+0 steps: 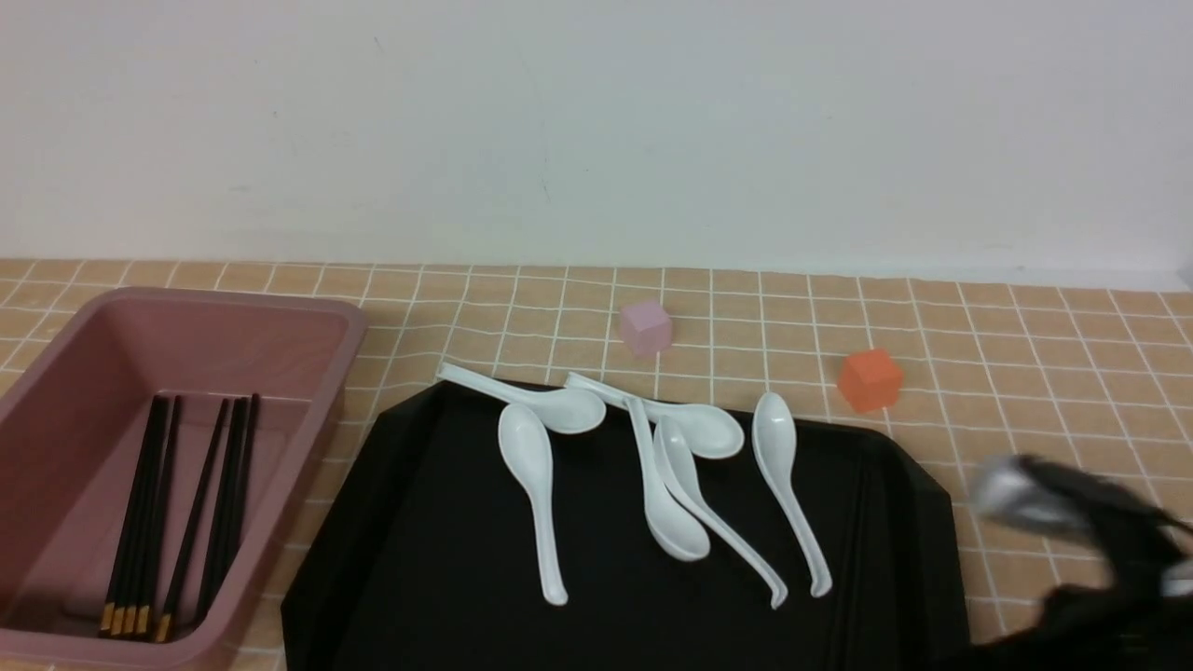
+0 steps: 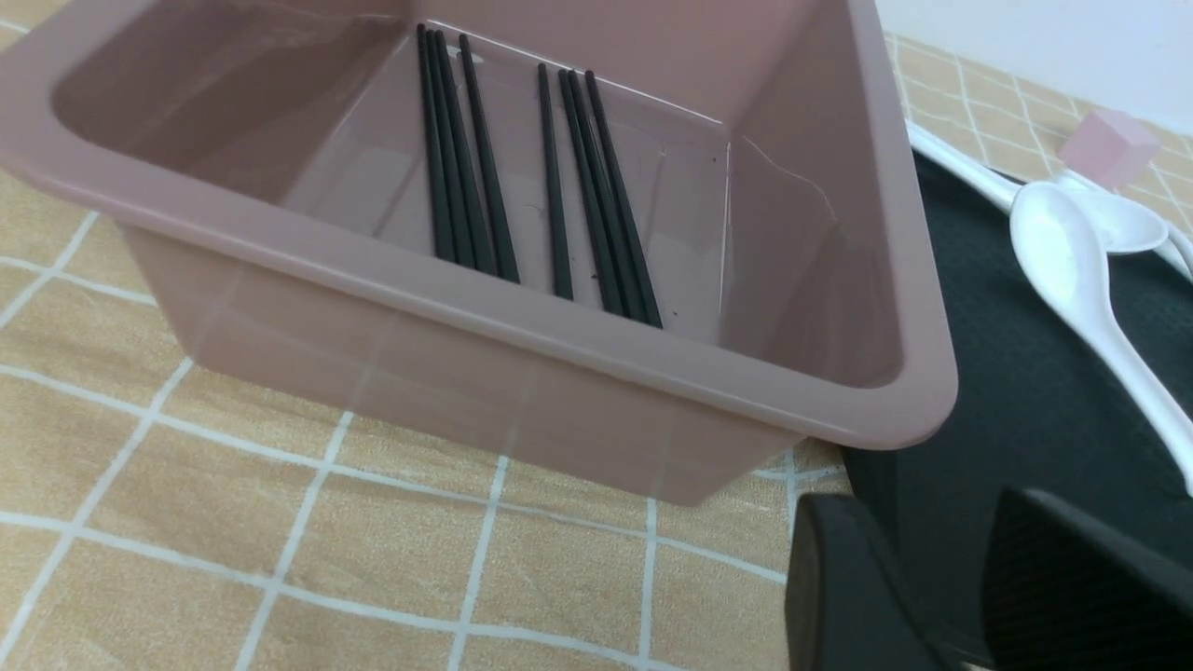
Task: On brown tablecloth take chopsticks from black tray and put them in box.
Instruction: 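Move the gripper over the chopsticks on the black tray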
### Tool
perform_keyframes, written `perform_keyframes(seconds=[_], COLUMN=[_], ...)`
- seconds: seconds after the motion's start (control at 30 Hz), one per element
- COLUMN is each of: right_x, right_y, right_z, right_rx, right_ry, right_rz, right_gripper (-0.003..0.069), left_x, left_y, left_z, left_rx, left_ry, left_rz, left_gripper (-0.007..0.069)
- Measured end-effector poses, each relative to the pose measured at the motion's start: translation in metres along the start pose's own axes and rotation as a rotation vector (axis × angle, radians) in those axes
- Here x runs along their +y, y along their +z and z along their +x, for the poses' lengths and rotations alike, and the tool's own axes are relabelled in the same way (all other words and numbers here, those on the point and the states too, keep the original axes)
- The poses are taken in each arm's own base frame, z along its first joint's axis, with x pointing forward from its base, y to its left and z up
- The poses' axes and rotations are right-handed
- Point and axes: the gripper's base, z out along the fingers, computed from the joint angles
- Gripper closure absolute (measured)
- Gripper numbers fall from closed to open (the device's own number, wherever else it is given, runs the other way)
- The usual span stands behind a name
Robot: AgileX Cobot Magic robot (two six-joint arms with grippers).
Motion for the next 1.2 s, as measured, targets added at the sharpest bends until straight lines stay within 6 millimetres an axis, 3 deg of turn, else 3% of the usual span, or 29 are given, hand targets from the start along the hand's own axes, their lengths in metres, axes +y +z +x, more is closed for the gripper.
perform_keyframes(seconds=[0.17, 0.27, 0.47, 0.53, 0.73, 1.0, 1.1, 1.2], right_x=[0.024, 0.036, 0.041, 0.036, 0.022, 0.022, 0.023, 0.023], right_y=[0.029, 0.045, 0.067, 0.083, 0.113, 0.119, 0.119, 0.120], right_z=[-0.014, -0.028, -0.041, -0.046, -0.047, -0.051, -0.051, -0.051], right_rx=[-0.011, -0.065, -0.106, -0.103, -0.075, -0.073, -0.070, -0.066], right_ry=[0.025, 0.082, 0.155, 0.203, 0.271, 0.284, 0.291, 0.290], right_rz=[0.143, 0.272, 0.363, 0.400, 0.479, 0.493, 0.493, 0.497], right_gripper=[0.0574, 0.0476, 0.0349, 0.0314, 0.0305, 0.0311, 0.0354, 0.0440], left_x=[0.000, 0.000, 0.000, 0.000, 0.000, 0.000, 0.000, 0.000], left_y=[0.000, 0.000, 0.000, 0.000, 0.000, 0.000, 0.000, 0.000], left_z=[0.000, 0.000, 0.000, 0.000, 0.000, 0.000, 0.000, 0.000], left_rx=[0.000, 0.000, 0.000, 0.000, 0.000, 0.000, 0.000, 0.000], left_ry=[0.000, 0.000, 0.000, 0.000, 0.000, 0.000, 0.000, 0.000], left_rz=[0.000, 0.000, 0.000, 0.000, 0.000, 0.000, 0.000, 0.000], left_gripper=[0.0385, 0.0385, 0.0385, 0.0385, 0.0385, 0.0385, 0.0385, 0.0385])
